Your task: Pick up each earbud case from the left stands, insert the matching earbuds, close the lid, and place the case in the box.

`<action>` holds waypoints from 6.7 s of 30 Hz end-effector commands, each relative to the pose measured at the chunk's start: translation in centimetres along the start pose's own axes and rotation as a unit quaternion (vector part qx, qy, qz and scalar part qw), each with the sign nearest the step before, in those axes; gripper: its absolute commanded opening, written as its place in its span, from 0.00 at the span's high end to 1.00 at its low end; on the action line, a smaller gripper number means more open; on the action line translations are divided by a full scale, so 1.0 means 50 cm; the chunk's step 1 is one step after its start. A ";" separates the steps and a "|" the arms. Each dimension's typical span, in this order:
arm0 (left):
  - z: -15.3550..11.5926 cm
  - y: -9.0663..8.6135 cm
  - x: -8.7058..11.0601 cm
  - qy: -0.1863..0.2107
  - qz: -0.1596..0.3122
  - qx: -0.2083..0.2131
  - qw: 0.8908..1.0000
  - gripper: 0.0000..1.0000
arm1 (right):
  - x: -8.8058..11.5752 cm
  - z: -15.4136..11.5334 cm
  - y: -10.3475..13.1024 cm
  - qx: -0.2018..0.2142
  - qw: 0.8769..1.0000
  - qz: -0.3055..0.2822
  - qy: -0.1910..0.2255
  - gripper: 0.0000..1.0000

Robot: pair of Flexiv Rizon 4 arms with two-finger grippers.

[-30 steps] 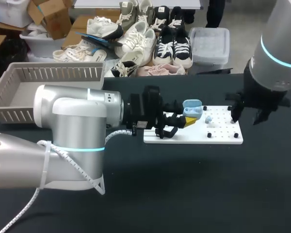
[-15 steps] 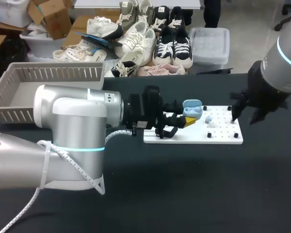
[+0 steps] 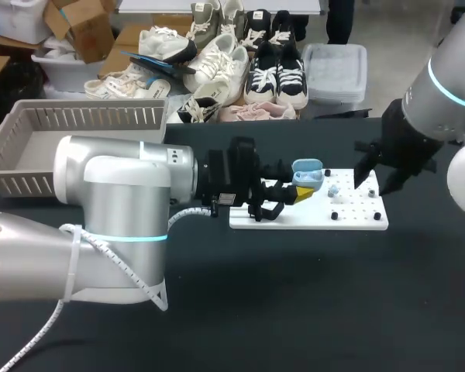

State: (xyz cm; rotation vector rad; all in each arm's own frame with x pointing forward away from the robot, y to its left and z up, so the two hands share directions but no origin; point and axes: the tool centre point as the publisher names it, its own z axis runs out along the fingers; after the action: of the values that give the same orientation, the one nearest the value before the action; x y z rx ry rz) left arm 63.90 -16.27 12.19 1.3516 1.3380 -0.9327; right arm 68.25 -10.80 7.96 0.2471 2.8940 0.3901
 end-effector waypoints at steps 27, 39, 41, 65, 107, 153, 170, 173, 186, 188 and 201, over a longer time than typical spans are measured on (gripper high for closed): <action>0.003 -0.007 0.001 -0.001 0.001 -0.011 1.000 1.00 | -0.038 0.057 0.076 0.049 0.997 0.036 -0.039 0.54; 0.003 -0.007 0.001 -0.001 0.001 -0.011 1.000 1.00 | -0.043 0.091 0.078 0.041 0.993 0.105 -0.024 0.54; 0.003 -0.007 0.001 -0.001 0.001 -0.011 1.000 1.00 | -0.043 0.097 0.078 0.037 0.992 0.117 -0.021 0.54; 0.003 -0.007 0.001 -0.001 0.001 -0.011 1.000 1.00 | -0.040 0.132 0.078 0.012 0.987 0.162 -0.015 0.55; 0.003 -0.007 0.001 -0.001 0.001 -0.011 1.000 1.00 | -0.049 0.143 0.084 0.015 0.987 0.157 -0.002 0.68; 0.003 -0.007 0.001 -0.001 0.001 -0.011 1.000 1.00 | -0.049 0.157 0.081 0.019 0.987 0.160 0.006 1.00; 0.003 -0.007 0.001 -0.001 0.001 -0.011 1.000 1.00 | -0.030 0.112 0.065 0.018 0.987 0.160 -0.010 1.00; 0.003 -0.007 0.001 -0.001 0.001 -0.011 1.000 1.00 | -0.023 0.101 0.059 0.019 0.989 0.150 -0.009 1.00; 0.003 -0.007 0.001 -0.001 0.001 -0.011 1.000 1.00 | 0.020 0.050 -0.003 0.037 0.997 0.062 0.008 1.00; 0.003 -0.007 0.001 -0.001 0.001 -0.011 1.000 1.00 | 0.030 0.041 -0.009 0.039 0.999 0.030 0.008 1.00; 0.003 -0.007 0.001 -0.001 0.001 -0.011 1.000 1.00 | 0.109 -0.019 -0.040 0.086 0.990 -0.114 0.010 1.00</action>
State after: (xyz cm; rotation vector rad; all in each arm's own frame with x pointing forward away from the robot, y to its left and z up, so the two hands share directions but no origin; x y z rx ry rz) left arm 63.89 -16.27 12.19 1.3506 1.3386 -0.9314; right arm 64.05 -11.45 6.52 -0.0558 2.9507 0.0841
